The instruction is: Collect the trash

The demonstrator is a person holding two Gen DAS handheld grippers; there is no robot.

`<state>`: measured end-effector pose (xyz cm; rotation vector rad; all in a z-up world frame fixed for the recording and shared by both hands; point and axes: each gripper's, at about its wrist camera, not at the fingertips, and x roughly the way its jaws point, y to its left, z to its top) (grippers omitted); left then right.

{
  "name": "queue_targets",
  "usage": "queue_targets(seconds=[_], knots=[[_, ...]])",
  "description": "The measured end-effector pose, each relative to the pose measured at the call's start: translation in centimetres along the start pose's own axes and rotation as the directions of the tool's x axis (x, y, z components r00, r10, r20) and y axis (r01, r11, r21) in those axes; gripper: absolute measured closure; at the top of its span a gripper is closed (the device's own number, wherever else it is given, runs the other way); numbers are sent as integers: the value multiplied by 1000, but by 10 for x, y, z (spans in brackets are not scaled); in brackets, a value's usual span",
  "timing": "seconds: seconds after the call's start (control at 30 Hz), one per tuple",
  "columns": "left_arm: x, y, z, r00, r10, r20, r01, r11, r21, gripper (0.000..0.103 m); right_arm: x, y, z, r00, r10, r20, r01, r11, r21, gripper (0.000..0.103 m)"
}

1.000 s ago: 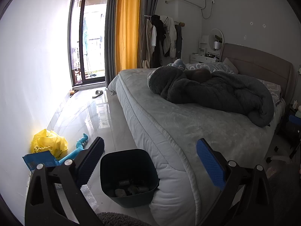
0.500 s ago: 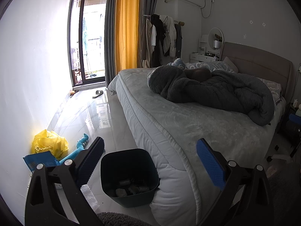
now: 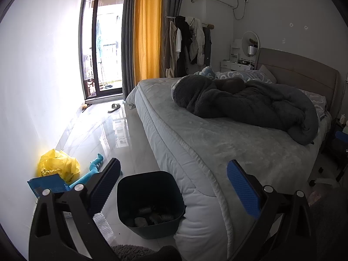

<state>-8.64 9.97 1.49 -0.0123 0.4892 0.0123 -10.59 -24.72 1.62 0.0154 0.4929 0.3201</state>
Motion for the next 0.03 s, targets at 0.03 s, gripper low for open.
queue_targets(seconds=[0.03], knots=[[0, 0, 0, 1000, 0, 0, 0, 1000, 1, 3, 0, 0, 0, 1000, 0, 0, 0, 1000, 0, 3]])
